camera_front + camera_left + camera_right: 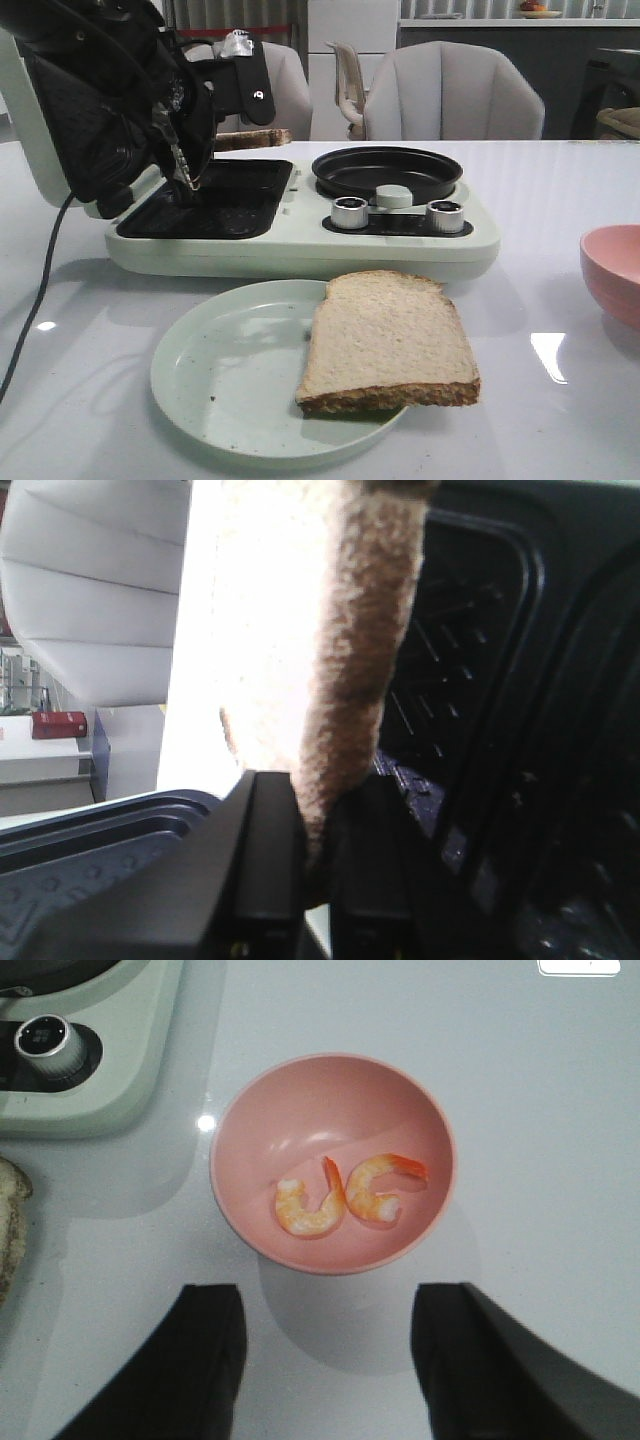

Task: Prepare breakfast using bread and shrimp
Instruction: 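Lift the bread with the left gripper and lay it on the waffle plate, then open the left gripper and withdraw it from the sandwich maker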

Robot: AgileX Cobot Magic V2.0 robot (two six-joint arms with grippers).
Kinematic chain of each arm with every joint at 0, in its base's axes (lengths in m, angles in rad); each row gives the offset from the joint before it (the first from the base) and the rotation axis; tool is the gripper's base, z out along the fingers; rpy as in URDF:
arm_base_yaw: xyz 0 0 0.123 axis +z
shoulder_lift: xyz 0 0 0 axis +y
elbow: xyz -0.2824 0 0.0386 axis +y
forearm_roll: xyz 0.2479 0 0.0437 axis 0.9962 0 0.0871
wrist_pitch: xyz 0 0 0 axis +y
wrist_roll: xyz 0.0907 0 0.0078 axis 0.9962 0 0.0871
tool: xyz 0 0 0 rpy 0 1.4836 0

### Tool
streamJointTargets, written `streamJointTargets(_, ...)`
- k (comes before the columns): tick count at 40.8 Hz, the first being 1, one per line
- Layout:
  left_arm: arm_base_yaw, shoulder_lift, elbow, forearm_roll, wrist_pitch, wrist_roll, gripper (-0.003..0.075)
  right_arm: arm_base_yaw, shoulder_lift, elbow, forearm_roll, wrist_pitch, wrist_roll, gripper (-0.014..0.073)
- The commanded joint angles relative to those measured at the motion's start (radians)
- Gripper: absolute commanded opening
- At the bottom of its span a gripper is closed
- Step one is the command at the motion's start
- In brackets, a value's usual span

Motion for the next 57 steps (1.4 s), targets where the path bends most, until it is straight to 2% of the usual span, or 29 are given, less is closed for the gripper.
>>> streamJointTargets(1, 0.007, -0.036, -0.049, 0.027, 0.05, -0.007, 0.0102, -0.007, -0.001, -0.032, -0.006, -0.067, -0.008, 0.0486)
streamJointTargets(3, 0.007, -0.034, -0.049, 0.027, 0.049, -0.007, 0.0111, -0.007, -0.001, -0.032, -0.006, -0.067, -0.008, 0.0486)
streamJointTargets(6, 0.007, -0.031, -0.049, 0.027, 0.047, -0.007, 0.0171, -0.007, -0.001, -0.032, -0.006, -0.067, -0.008, 0.0486)
streamJointTargets(10, 0.007, -0.024, -0.049, 0.027, 0.055, -0.007, 0.0333, -0.007, -0.001, -0.032, -0.006, -0.067, -0.008, 0.0486)
streamJointTargets(15, 0.007, -0.018, -0.049, 0.027, 0.067, -0.007, 0.0466, -0.007, -0.001, -0.032, -0.006, -0.067, -0.008, 0.0486)
streamJointTargets(23, -0.027, -0.023, -0.047, 0.027, 0.183, -0.007, 0.0468, -0.007, -0.001, -0.032, -0.006, -0.067, -0.008, 0.0486)
streamJointTargets(34, -0.088, -0.147, 0.058, 0.007, 0.194, -0.007, 0.0468, -0.007, -0.001, -0.032, -0.006, -0.067, -0.008, 0.0486)
streamJointTargets(41, -0.166, -0.3, 0.185, -0.203, 0.232, -0.009, 0.0468, -0.007, -0.001, -0.032, -0.006, -0.067, -0.008, 0.0486)
streamJointTargets(46, -0.253, -0.436, 0.242, -0.461, 0.301, 0.018, 0.0468, -0.007, -0.001, -0.032, -0.006, -0.067, -0.008, 0.0486)
streamJointTargets(53, -0.304, -0.595, 0.247, -0.973, 0.403, 0.258, 0.0468, -0.007, -0.001, -0.032, -0.006, -0.067, -0.008, 0.0486)
streamJointTargets(57, -0.299, -0.676, 0.249, -1.2, 0.456, 0.374, 0.0468, -0.007, -0.001, -0.032, -0.006, -0.067, -0.008, 0.0486)
